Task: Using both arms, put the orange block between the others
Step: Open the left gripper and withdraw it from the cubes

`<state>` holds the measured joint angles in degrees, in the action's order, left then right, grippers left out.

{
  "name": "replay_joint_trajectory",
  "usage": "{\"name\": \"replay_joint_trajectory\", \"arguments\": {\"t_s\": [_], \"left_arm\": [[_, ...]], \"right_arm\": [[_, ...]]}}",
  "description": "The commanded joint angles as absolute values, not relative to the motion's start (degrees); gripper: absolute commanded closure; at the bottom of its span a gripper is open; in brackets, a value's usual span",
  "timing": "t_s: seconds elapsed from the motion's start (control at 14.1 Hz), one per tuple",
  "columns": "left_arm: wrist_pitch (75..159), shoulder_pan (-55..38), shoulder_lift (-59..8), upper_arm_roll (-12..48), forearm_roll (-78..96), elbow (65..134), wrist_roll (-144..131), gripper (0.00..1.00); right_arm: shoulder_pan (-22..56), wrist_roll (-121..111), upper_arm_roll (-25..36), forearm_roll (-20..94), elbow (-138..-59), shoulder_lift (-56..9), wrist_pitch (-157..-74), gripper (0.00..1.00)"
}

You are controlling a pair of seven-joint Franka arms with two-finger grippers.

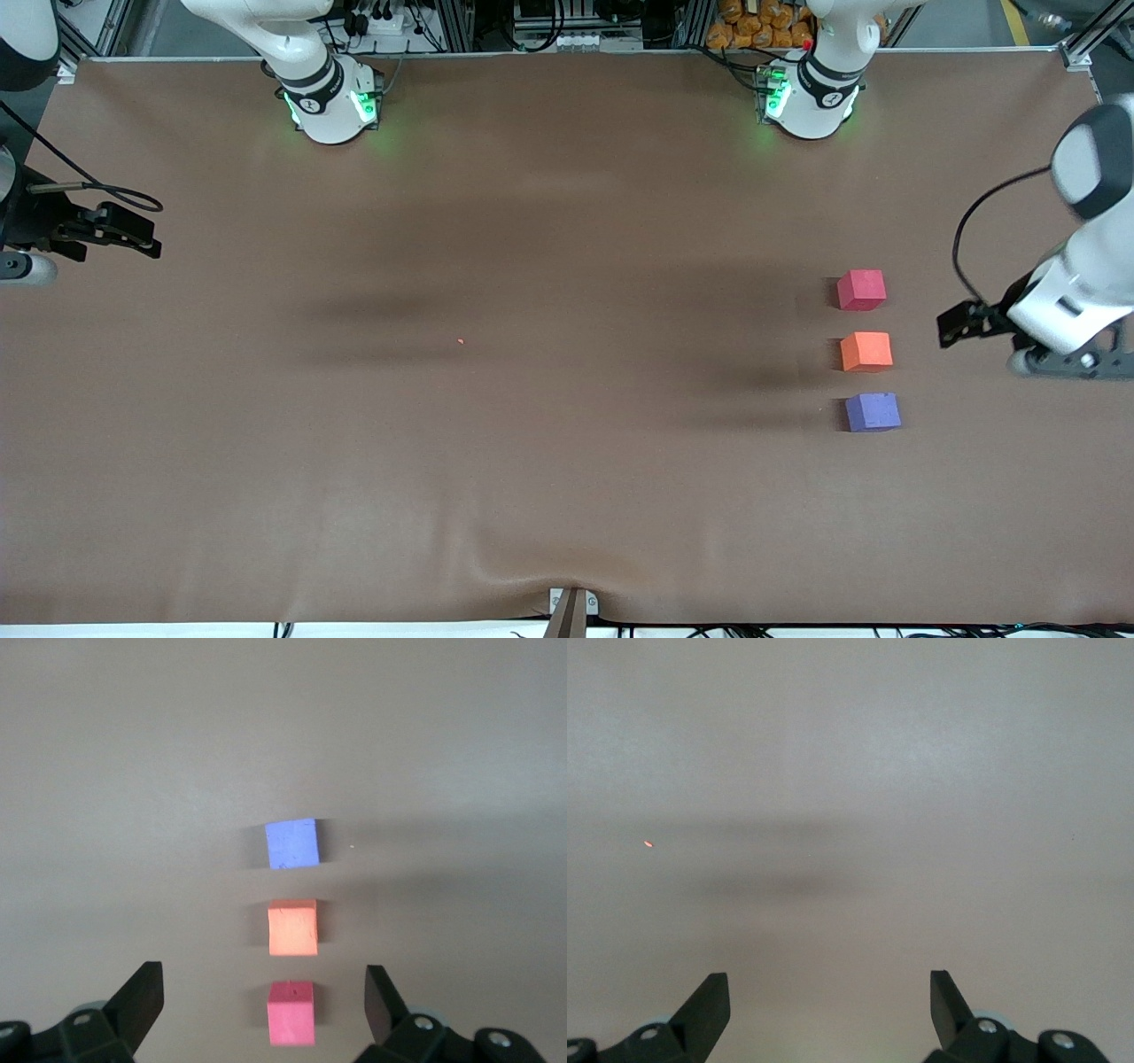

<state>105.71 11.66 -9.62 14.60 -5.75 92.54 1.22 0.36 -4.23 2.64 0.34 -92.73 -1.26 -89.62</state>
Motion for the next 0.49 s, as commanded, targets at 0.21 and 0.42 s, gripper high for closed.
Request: {"name": "replay_joint_trajectory", "arguments": {"t_s": [0.21, 0.42], "left_arm": [[93.61, 12.31, -6.87, 15.56, -1.69, 84.81, 1.41, 0.00], [90.98, 10.30, -3.96, 14.94, -1.06, 85.34, -0.78, 0.00]], "right_arm": [[0.88, -4.83, 2.90, 0.44, -92.46, -1.32, -89.38, 0.00], [1.05, -4.83, 2.90, 0.44, -92.46, -1.41, -89.38, 0.00]]}}
